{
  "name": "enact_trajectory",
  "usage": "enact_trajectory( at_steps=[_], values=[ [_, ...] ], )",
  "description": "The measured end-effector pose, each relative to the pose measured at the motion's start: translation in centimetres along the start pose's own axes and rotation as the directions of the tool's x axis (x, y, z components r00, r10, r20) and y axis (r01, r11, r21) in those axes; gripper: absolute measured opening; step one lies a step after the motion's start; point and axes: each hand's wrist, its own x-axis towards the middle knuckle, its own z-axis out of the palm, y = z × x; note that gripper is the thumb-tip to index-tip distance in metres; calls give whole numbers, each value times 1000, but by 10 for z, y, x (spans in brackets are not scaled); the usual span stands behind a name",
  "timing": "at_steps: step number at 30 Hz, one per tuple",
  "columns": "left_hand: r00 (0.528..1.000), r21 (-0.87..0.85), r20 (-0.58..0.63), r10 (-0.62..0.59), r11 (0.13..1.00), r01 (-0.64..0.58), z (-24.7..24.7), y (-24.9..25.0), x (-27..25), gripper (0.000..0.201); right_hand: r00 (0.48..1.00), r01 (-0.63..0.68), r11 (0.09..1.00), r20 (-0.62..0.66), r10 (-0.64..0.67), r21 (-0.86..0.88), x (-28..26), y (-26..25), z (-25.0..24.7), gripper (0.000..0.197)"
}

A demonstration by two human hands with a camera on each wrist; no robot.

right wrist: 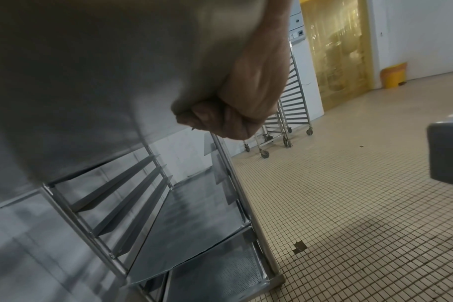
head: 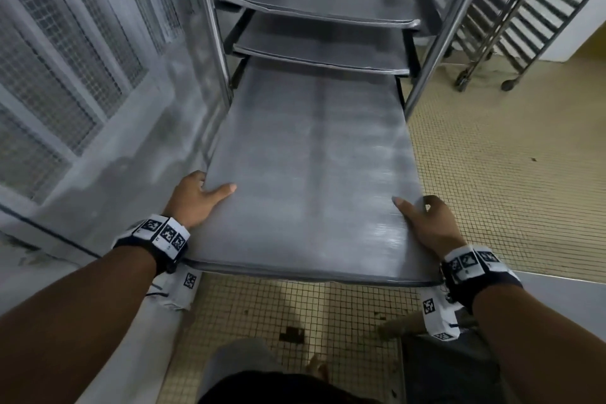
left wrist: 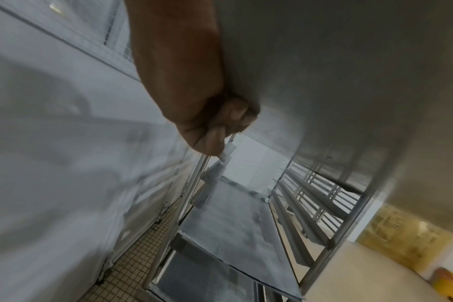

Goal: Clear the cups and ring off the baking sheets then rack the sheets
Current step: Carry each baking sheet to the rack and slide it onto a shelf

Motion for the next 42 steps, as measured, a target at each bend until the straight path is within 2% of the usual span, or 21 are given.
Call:
enact_trajectory(
  at_steps=[4,9,13,20,25,30,36,42],
  values=[
    [1000,5,4,6,1000,-6,10,7,32,43,1000,-8,1000,-1,8,17,27,-11,5,63],
    [1000,-45,10,20,999,-19,16,-9,88,64,999,-34,999,-27,35,38,65,-23,21,65],
    [999,-72,31,10,997,-8,21,-4,123,49,996,-67,995,-45,70,74,92,-34,35,65],
    [999,-79,36,24,997,-21,22,3,181,47,993,-102,990,-56,107,95,133,-56,46,66],
    [999,-70,26,26,997,-24,25,11,205,45,992,-102,990,-64,108,102,154,-68,51,65],
    [999,-57,32,44,998,-42,30,16,222,48,991,-93,987,-79,104,131,170,-79,49,53],
    [998,-87,48,32,996,-28,32,21,243,50,989,-120,983,-64,130,140,191,-86,47,60],
    [996,-109,64,57,993,-50,32,29,246,36,992,-108,991,-52,113,83,198,-86,46,66]
  ],
)
